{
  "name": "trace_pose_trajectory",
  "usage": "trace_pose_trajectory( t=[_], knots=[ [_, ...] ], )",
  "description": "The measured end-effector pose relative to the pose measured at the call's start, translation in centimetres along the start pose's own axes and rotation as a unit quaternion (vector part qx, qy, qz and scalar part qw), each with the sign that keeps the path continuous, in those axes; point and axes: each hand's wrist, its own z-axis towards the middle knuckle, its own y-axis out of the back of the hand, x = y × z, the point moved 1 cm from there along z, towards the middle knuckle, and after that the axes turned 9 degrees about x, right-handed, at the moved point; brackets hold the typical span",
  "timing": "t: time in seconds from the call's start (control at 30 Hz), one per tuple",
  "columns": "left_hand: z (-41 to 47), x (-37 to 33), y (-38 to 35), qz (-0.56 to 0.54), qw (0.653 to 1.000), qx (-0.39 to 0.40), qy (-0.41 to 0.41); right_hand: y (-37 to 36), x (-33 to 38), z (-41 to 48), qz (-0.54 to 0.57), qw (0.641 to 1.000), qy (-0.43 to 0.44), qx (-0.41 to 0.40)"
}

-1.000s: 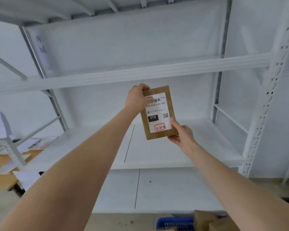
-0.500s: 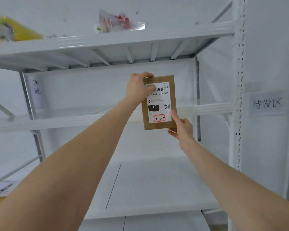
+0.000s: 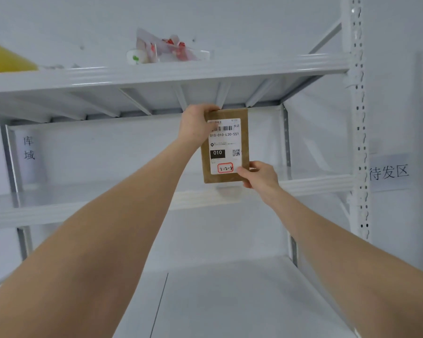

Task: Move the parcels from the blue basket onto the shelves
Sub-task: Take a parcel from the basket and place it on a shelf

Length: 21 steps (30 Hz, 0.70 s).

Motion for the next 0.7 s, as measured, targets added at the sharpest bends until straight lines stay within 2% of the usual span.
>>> trace_pose_trajectory(
  t=[0.1,0.27,0.47,0.7],
  knots=[
    [1.3,2.3,-0.4,0.004,1.000,0.007,0.012,-1.7,-0.7,2.3,-0.085,0.996,0.015,-0.008],
    [2.7,6.1,-2.0,0.000,0.999,0.029,0.028,-3.4,-2.0,4.3,-0.242,0.970,0.011,0.001],
    [3.5,8.6,-3.0,-0.022,0.998,0.046,0.038,-4.8,-3.7,5.7,-0.292,0.956,-0.027,-0.011],
    [4.0,9.0,-3.7,0.038,0.996,0.072,0.028,-4.9,-3.5,5.7,-0.362,0.931,-0.033,-0.021]
  ],
)
